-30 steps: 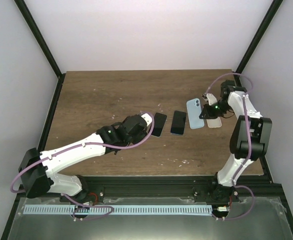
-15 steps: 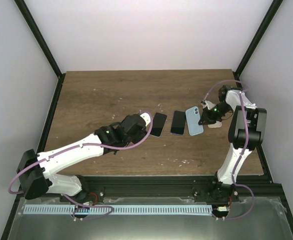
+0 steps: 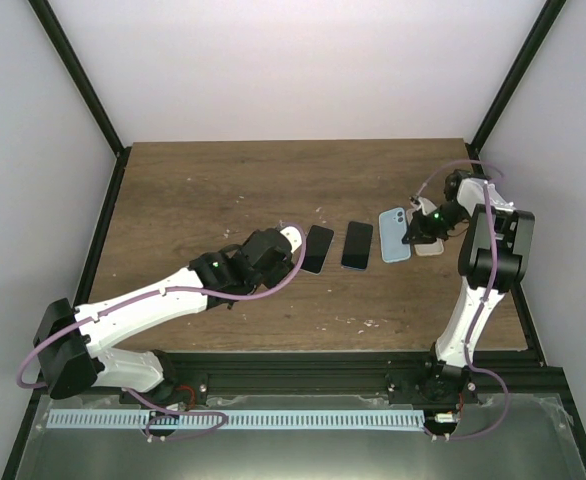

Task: Take the phone out of the phone case
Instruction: Place the phone case at the center of the board.

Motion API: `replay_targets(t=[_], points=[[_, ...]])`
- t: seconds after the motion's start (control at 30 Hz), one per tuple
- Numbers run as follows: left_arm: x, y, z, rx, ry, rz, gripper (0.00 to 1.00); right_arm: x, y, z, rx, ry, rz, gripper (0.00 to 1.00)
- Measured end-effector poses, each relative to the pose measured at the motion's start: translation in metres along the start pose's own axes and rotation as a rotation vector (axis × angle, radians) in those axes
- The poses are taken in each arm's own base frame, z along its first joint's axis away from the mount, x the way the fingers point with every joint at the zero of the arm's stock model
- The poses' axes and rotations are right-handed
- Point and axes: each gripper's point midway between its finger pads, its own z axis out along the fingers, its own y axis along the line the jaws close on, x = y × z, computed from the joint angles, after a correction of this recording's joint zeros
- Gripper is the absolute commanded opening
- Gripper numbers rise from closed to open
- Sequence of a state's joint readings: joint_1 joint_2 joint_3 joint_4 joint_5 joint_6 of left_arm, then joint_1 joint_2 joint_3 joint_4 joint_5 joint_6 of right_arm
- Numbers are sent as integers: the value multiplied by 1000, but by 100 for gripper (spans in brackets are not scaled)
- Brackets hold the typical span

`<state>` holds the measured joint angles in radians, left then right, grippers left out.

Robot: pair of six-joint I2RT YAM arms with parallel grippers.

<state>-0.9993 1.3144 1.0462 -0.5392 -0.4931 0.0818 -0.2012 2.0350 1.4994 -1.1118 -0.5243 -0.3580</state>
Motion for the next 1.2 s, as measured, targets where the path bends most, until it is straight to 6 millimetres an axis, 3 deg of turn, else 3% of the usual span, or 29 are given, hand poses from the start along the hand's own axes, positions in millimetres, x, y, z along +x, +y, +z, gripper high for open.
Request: replay_targets(t=[0.07, 0.3, 0.77, 0.93, 1.03, 1.2], points=[[1, 0, 0, -1, 1, 1, 66, 0, 0, 1, -5, 1, 2, 3], [0, 0, 0, -2, 1, 1, 66, -3, -1, 2, -4, -1, 1, 23], [0, 1, 0, -4, 1, 1, 67, -14, -1, -13, 38, -50, -30, 24], [2, 9, 2, -30, 7, -11, 73, -27, 36, -56, 26, -190, -120, 27], [3, 20, 5, -55, 10, -39, 74, -34, 70, -94, 39, -313, -223, 31], [8, 53, 5, -103, 13, -145, 74, -39, 135, -154, 60, -527, -420, 47]])
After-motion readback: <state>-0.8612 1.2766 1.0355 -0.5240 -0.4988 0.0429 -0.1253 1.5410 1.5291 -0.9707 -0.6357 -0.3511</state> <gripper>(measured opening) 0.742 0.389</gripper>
